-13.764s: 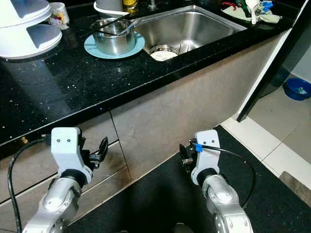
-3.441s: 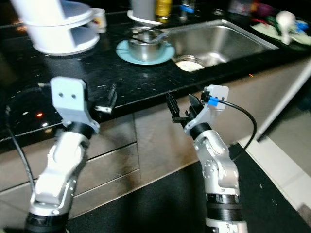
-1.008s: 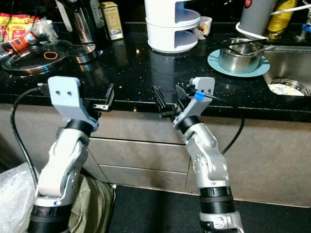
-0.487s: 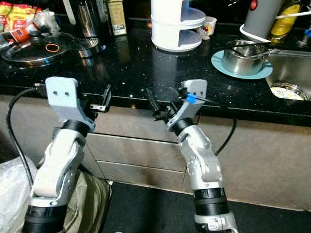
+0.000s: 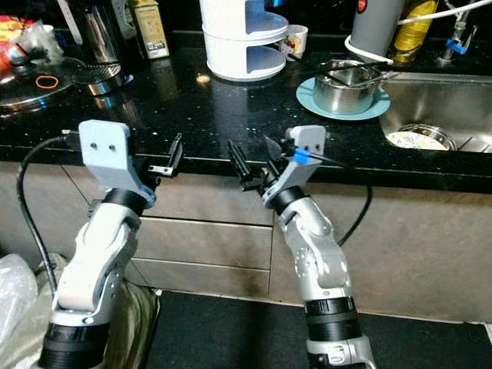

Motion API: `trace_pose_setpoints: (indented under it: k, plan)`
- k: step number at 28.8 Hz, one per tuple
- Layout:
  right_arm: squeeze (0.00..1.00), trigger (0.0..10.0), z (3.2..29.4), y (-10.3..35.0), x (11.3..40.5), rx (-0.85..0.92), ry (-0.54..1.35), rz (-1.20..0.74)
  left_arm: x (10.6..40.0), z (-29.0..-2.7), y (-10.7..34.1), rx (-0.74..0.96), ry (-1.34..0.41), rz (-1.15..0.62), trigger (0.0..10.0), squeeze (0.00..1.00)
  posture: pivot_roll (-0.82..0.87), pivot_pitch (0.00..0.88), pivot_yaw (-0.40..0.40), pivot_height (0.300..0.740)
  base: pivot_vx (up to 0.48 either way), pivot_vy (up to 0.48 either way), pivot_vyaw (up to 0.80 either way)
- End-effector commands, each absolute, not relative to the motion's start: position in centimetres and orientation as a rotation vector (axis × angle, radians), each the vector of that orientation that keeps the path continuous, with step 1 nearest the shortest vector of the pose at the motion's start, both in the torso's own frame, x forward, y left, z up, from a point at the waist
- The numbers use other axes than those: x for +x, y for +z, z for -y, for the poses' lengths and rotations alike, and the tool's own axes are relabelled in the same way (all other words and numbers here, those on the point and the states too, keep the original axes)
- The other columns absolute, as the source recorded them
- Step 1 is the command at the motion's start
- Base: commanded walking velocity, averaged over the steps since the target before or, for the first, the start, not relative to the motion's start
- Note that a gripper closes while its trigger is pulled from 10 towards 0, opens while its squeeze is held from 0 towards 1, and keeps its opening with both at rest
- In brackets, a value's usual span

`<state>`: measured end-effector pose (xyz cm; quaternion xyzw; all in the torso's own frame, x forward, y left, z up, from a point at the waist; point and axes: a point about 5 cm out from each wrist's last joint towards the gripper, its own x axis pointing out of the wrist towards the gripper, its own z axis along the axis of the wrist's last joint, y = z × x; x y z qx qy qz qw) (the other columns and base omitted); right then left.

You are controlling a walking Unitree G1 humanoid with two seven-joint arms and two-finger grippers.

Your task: Kitchen organization

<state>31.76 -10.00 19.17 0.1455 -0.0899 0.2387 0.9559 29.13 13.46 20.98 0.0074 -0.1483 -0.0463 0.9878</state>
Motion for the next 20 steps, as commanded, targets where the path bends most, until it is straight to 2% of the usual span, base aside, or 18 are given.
trace_pose_setpoints:
  k: [1,16,20]
  plan:
    - [0.00,10.0,9.98,19.10,31.78,0.303,0.476,0.187,29.28,-13.67,20.92,0.023,-0.090,0.292,10.0,0.00,0.05,0.000,-0.001,0.740,0.000,-0.311,0.00]
    - [0.00,10.0,10.04,19.14,31.87,0.297,0.482,0.188,29.24,-13.62,20.73,0.016,-0.084,0.293,10.0,0.00,0.04,0.000,-0.010,0.740,0.000,-0.304,0.00]
    - [0.00,10.0,10.05,19.11,31.86,0.295,0.482,0.188,29.35,-13.74,20.61,0.006,-0.068,0.284,10.0,0.00,0.04,0.000,-0.010,0.740,0.000,0.000,0.00]
